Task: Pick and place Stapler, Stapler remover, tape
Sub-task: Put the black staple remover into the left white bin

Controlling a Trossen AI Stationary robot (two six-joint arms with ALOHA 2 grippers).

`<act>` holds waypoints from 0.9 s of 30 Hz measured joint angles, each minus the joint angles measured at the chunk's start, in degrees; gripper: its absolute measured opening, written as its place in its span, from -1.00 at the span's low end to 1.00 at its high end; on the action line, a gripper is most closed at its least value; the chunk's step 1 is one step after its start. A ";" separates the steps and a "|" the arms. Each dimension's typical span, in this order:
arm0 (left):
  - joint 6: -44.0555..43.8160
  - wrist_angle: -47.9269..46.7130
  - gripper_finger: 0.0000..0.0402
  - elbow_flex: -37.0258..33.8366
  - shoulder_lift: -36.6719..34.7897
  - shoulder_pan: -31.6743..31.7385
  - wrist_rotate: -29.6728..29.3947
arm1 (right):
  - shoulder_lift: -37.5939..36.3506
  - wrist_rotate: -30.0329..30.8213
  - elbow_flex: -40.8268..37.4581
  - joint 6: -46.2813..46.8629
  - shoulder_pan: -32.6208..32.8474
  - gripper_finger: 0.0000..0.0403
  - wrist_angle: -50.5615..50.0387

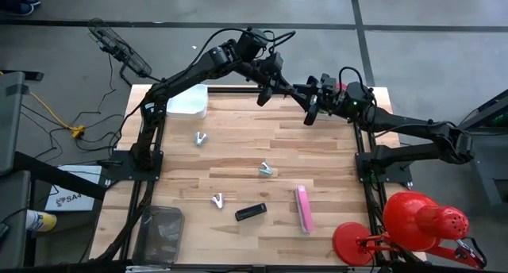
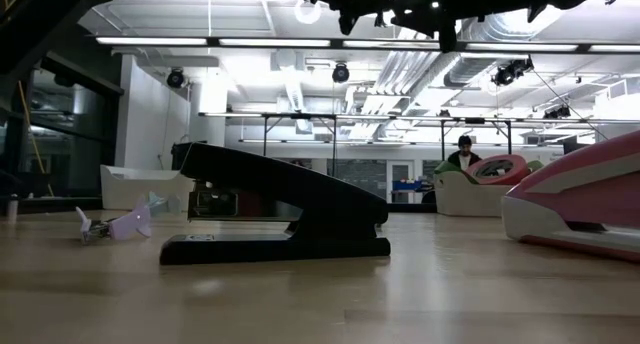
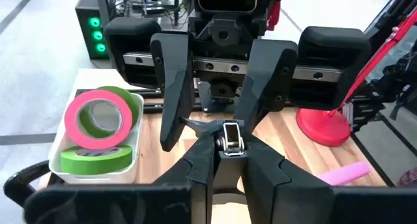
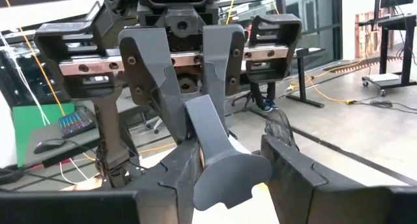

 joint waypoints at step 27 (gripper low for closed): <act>0.81 -6.64 -0.79 0.04 -1.34 5.65 -21.09 | -3.63 -1.85 -0.02 0.33 0.01 0.04 -3.01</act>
